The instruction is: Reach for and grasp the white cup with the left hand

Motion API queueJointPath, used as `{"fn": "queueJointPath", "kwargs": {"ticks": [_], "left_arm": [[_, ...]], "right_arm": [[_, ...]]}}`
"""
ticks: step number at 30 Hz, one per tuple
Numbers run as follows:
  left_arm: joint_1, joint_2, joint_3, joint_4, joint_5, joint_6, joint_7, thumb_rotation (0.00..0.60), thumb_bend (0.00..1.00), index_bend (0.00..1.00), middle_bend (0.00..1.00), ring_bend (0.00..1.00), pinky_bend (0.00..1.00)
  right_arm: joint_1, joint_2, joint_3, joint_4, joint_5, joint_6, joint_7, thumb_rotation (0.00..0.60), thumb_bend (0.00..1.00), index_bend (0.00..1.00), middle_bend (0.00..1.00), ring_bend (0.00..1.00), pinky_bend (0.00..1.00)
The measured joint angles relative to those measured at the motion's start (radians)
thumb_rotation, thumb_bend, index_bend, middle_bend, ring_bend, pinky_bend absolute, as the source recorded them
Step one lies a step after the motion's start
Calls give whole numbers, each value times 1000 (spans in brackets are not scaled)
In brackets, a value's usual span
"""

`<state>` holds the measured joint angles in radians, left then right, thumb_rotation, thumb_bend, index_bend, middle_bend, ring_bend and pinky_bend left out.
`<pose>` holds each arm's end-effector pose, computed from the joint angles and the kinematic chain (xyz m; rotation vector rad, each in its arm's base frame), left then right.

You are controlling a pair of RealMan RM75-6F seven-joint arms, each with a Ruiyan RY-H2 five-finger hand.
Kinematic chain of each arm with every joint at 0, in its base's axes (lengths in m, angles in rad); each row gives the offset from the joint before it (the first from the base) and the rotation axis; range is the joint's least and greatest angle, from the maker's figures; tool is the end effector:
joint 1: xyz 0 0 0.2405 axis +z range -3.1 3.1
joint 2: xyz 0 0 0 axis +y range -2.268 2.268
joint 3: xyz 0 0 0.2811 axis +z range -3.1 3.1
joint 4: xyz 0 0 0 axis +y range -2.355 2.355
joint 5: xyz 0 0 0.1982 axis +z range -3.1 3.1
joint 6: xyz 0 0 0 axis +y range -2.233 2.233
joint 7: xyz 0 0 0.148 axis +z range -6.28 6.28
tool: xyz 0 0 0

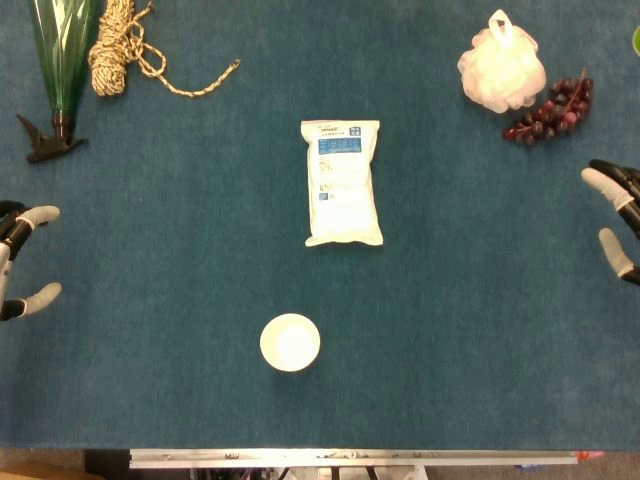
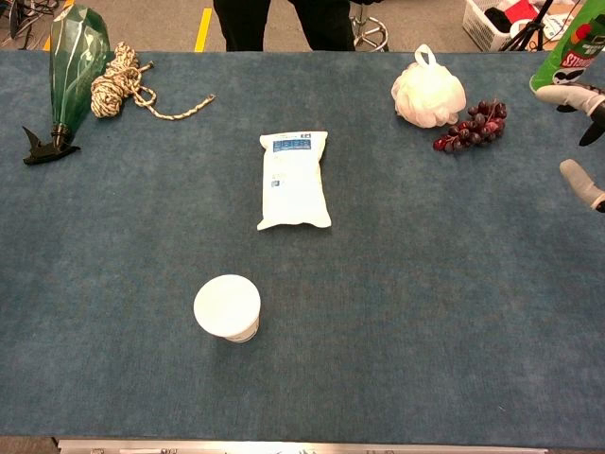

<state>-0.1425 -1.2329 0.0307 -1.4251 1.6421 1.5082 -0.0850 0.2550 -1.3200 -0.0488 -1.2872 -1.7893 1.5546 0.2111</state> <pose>-0.3302 0.1897 0.1409 -1.5693 -0.8634 -0.9879 -0.3034 -0.2180 0.1147 1.7446 -0.7797 1.2034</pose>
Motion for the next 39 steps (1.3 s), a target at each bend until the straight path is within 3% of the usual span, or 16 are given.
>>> {"fn": "queueJointPath", "kwargs": {"ticks": [21, 26, 31, 39], "left_arm": [[6, 8, -2, -9, 14, 24, -7, 600, 44, 265, 345, 256, 390], [7, 5, -4, -7, 12, 25, -4, 600, 44, 266, 253, 236, 390], [7, 2, -6, -8, 15, 33, -15, 600, 44, 272, 8, 138, 415], [6, -3, -8, 0, 24, 42, -36, 600, 44, 280, 0, 90, 418]], "right_arm": [[2, -5, -4, -2, -2, -9, -15, 600, 491, 118, 141, 193, 395], [2, -3, -3, -3, 3, -11, -16, 600, 492, 118, 141, 193, 395], [1, 0, -4, -7, 3, -10, -19, 600, 492, 118, 141, 193, 395], [-3, 2, -4, -13, 4, -7, -27, 600, 492, 118, 141, 193, 395]]}}
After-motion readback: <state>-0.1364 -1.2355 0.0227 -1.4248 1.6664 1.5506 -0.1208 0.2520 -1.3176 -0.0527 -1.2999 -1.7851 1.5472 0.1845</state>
